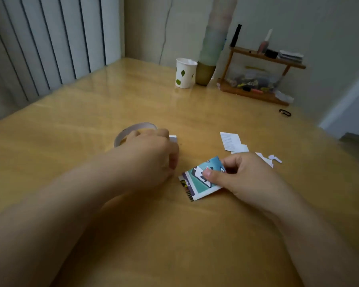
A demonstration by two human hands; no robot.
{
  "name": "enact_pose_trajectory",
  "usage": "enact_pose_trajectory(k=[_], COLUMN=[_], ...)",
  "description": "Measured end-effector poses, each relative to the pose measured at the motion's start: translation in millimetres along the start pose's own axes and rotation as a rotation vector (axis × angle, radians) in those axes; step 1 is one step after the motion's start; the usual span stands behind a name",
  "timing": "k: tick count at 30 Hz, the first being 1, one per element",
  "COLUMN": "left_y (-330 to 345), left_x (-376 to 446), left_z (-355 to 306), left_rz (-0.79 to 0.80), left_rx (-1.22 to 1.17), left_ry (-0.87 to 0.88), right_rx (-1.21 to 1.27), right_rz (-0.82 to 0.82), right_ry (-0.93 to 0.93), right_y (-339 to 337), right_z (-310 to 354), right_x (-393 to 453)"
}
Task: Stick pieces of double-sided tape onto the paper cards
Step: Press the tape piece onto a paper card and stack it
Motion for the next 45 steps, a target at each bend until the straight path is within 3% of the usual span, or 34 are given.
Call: enact_pose_trajectory(k=[20, 45], left_y=[3.2, 4.7], left_x=[-0.3, 1.0], left_z=[2.2, -1.8], left_rz=[0.066, 0.016], left_rx=[0.016, -0.012], left_ry=[-0.02, 0.029], right_rx=[-0.093, -0.141], right_rz=[-0.058, -0.07], right_ry=[-0.053, -0.059], right_y=[5.2, 5.6], right_z=[6.8, 7.8], right_x=[-1.2, -0.1])
Point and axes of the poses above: each hand's wrist, its own x-axis towards the middle knuckle, its own y-axis out of the palm, z = x × y, the point moved 6 cm from there along x, towards the middle knuckle, and after that the axes turned 9 degrees about y, right-handed, at the moved point
